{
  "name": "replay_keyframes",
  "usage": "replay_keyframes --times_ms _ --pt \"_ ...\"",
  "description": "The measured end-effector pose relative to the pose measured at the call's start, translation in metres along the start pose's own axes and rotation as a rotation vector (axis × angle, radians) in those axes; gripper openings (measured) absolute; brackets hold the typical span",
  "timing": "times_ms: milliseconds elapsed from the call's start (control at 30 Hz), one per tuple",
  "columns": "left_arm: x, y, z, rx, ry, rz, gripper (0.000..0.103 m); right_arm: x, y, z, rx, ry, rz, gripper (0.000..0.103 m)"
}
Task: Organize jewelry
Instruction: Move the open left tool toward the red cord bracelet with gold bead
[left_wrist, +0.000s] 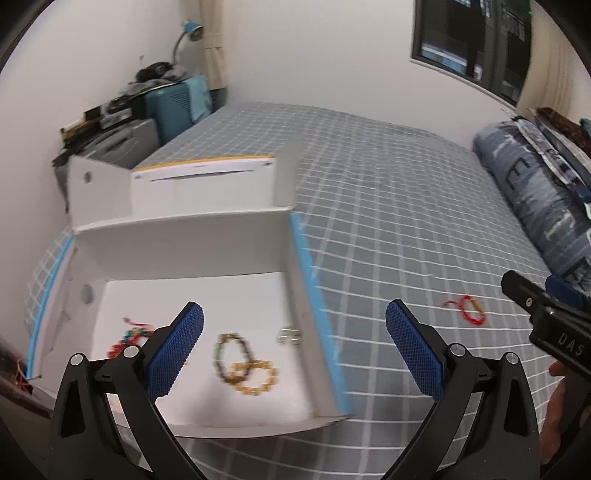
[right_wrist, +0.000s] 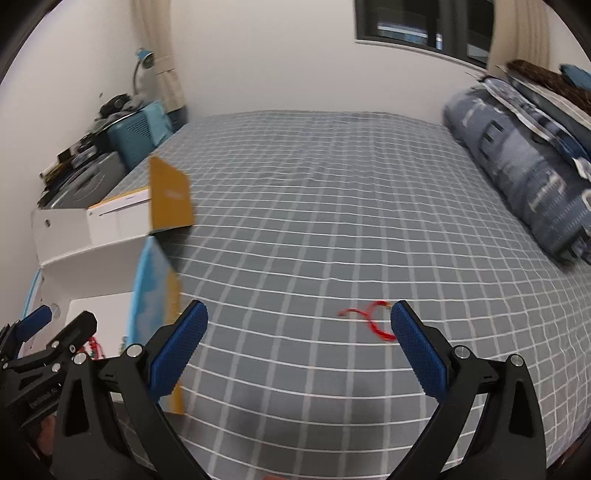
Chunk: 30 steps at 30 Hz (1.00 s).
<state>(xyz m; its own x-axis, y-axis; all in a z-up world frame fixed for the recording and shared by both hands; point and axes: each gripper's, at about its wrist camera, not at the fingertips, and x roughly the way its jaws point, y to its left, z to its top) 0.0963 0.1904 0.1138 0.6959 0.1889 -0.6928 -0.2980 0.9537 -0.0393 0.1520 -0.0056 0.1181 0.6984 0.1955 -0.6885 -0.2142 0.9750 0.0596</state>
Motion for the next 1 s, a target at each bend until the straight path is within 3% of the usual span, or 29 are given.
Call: replay_keyframes --times_ms 433,1000 --pt "0.046 -0.124 -0.002 0.118 0.075 -0.139 0.097 -0.007 -0.111 -0.007 0.088 -0.008 -0.094 0.095" --pt "0.132 -0.235 -0.005 0.244 0.161 -0.173 0.097 0.058 -0.212 -0.035 0.154 0.11 -0.139 0.095"
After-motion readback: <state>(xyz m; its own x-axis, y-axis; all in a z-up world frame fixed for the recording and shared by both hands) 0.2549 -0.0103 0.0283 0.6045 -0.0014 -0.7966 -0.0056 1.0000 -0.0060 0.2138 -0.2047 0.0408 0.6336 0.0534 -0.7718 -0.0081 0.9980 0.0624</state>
